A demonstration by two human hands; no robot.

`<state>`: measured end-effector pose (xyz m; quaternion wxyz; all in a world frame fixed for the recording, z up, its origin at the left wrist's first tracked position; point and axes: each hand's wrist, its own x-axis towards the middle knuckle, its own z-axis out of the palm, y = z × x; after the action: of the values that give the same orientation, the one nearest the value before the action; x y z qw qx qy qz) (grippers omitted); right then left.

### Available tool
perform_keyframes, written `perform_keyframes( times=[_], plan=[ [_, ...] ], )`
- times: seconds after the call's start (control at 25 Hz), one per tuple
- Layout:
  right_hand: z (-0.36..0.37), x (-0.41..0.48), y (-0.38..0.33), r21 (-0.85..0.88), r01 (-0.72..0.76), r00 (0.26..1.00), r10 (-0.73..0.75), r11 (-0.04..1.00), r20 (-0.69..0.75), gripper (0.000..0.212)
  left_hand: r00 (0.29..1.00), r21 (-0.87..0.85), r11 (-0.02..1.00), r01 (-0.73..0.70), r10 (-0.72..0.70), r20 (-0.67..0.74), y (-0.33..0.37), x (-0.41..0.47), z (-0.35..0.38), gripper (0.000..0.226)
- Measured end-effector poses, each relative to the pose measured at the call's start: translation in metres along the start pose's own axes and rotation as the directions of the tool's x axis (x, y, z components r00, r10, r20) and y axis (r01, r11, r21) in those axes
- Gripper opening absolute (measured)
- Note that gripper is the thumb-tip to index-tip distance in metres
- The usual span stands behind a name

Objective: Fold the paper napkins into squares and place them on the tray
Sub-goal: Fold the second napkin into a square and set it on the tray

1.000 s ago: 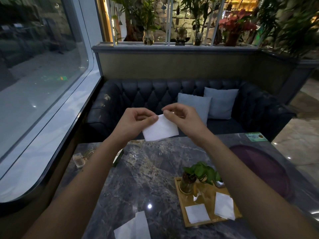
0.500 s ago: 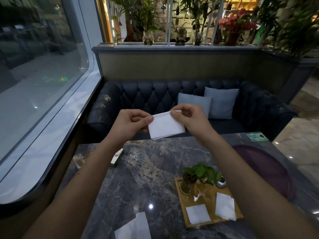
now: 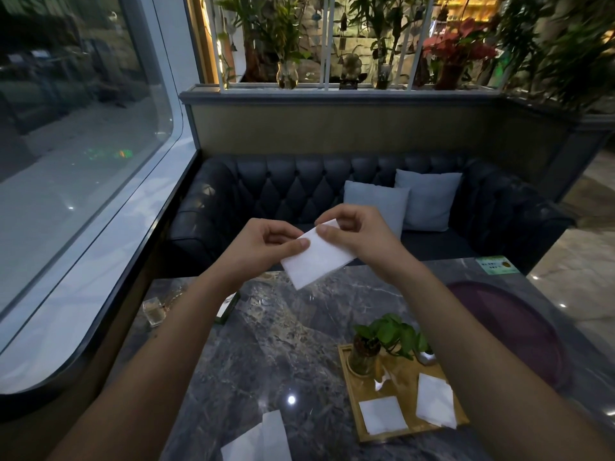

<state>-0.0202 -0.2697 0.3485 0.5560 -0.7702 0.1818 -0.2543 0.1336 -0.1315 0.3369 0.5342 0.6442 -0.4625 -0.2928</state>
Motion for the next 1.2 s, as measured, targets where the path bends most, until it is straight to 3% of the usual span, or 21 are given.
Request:
perform_keyframes(
  times=[0.24,0.44,0.88,1.08,1.2],
  plan=[
    [0.005,-0.001,0.012,0.176,-0.107,0.992,0.116,0.978,-0.044,0.035,0.991,-0.063,0.998,-0.017,0.009,-0.135,-0.003,0.002,0.001,0.003],
    [0.011,-0.005,0.017,0.315,-0.163,0.987,0.149,0.935,0.066,0.034,0.982,-0.128,0.992,-0.01,-0.015,-0.187,-0.005,0.003,0.001,0.007],
    [0.013,-0.019,0.032,0.309,-0.187,0.98,0.199,0.932,-0.007,0.029,0.989,-0.126,0.99,0.062,-0.078,-0.123,-0.023,-0.009,0.014,0.01],
    [0.018,-0.052,0.069,0.341,-0.265,0.949,0.306,0.902,-0.073,0.025,0.974,-0.178,0.969,0.172,-0.194,-0.114,-0.061,-0.025,0.048,0.007],
    [0.016,-0.079,0.097,0.41,-0.333,0.905,0.41,0.849,-0.116,0.023,0.949,-0.227,0.929,0.291,-0.311,-0.057,-0.088,-0.042,0.076,0.02]
  ],
)
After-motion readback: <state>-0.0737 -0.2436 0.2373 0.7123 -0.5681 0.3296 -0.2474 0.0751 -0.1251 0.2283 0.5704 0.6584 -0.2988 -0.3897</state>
